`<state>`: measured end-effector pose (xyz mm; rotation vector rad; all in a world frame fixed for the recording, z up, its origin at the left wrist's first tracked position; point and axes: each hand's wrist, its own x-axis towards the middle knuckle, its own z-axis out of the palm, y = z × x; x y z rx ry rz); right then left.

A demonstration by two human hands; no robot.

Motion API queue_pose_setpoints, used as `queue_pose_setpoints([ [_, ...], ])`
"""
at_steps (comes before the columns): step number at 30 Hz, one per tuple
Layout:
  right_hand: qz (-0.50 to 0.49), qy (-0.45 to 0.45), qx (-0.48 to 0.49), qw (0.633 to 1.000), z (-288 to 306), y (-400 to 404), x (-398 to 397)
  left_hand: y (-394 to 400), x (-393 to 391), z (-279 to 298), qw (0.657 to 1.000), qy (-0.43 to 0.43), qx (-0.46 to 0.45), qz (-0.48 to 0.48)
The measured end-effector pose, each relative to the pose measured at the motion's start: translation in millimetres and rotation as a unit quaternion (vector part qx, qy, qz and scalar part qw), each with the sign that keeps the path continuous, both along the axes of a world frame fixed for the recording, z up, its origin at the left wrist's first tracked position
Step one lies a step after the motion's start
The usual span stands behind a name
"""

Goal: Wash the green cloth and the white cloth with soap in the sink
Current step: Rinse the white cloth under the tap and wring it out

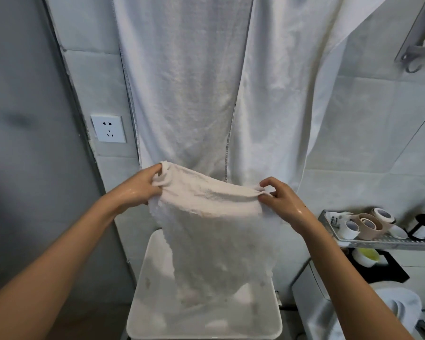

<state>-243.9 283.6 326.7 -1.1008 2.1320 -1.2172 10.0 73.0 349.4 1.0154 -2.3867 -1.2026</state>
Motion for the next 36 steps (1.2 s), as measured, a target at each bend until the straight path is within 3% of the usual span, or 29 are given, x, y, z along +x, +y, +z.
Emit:
queue_pose_setpoints([
  [6,-0.109,-0.134,-0.067,0.983,6,-1,0,-6,-6,7,0.97,0.15,0.086,0.174],
  [11,-0.135,-0.348,-0.163,0.913,12,-4,4,-7,-7,15,0.947,0.206,0.151,0.195],
  [13,-0.133,-0.364,-0.185,0.903,12,-1,5,-8,-7,17,0.917,0.249,0.231,0.207],
  [15,-0.11,-0.295,-0.17,0.934,13,3,6,-11,-6,14,0.887,0.283,0.281,0.233],
  [16,-0.096,-0.232,-0.149,0.957,13,5,7,-15,-6,10,0.895,0.271,0.25,0.249],
  [18,-0.073,-0.098,-0.103,0.987,12,7,8,-20,-5,0,0.945,0.191,0.067,0.257],
  [20,-0.049,0.009,-0.07,0.996,8,4,9,-19,-4,-9,0.966,0.102,-0.111,0.208],
  [23,-0.04,0.033,-0.06,0.997,3,-1,11,-15,-4,-15,0.969,0.04,-0.181,0.162],
  [25,-0.041,-0.034,-0.071,0.996,5,1,10,-16,-6,-15,0.975,0.073,-0.102,0.182],
  [28,-0.03,-0.199,-0.068,0.977,10,5,6,-15,-6,-9,0.962,0.141,0.093,0.215],
  [31,-0.047,-0.391,-0.089,0.915,10,7,4,-8,3,4,0.925,0.199,0.301,0.122],
  [32,-0.049,-0.448,-0.097,0.887,8,7,4,-7,6,6,0.921,0.199,0.324,0.084],
  [34,-0.046,-0.505,-0.114,0.854,2,7,2,-6,10,6,0.944,0.161,0.287,0.015],
  [36,-0.044,-0.498,-0.126,0.857,-1,7,4,-4,9,3,0.966,0.133,0.221,-0.019],
])
